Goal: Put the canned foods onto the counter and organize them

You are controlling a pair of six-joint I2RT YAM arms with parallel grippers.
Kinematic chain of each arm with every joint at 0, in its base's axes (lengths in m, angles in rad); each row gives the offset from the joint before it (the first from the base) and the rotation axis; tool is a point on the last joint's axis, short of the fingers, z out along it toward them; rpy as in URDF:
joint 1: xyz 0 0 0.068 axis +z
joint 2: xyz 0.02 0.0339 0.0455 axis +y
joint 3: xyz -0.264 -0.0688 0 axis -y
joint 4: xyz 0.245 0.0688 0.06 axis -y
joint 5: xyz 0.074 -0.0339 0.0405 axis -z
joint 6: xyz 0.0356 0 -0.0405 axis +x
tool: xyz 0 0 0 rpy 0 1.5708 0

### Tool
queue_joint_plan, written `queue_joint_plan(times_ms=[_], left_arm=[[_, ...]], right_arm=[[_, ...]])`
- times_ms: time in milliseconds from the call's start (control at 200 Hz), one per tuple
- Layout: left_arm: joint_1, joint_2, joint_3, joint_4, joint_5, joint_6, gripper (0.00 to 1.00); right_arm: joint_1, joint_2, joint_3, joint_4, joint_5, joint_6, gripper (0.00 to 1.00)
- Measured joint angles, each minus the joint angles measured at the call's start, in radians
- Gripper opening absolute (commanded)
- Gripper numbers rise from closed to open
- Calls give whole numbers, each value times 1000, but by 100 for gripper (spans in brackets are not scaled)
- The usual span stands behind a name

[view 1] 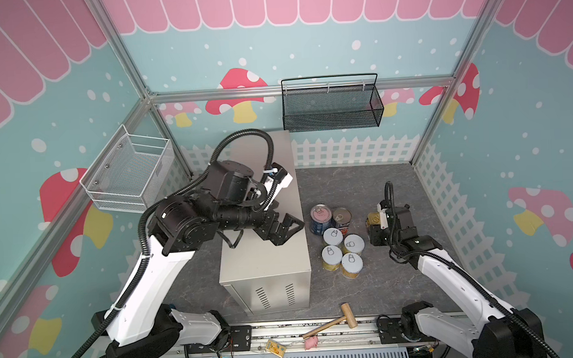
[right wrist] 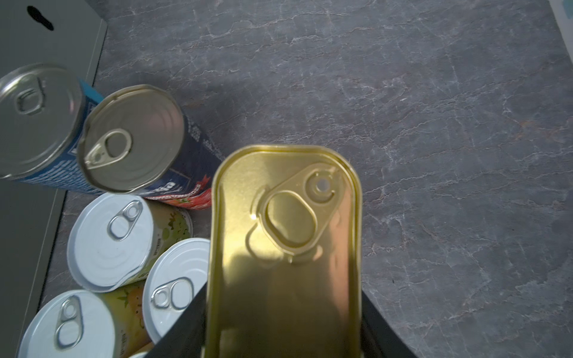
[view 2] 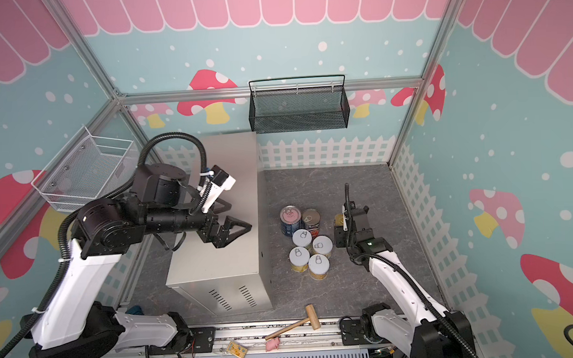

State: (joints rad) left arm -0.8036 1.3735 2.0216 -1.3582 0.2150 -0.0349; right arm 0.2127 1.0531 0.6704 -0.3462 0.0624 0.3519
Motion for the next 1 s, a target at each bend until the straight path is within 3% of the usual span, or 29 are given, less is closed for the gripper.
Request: queue_joint_plan(times_ms=[200,445,680,1001], left_arm=[[-132,104,49,-46,-61,23,99],[-224,181,137,-59,-111,40,99],[-262,231,184,-60,-144,40,99],[-279,242,220,-60,-163,40,99]], right_arm=[[-109,36,-63,64,-40,-3,45],[-121,159,-121,130,-64,8,44],[-122,207,-117,182,-55,8,55],[-123,197,-81,215,-83,-39,83]])
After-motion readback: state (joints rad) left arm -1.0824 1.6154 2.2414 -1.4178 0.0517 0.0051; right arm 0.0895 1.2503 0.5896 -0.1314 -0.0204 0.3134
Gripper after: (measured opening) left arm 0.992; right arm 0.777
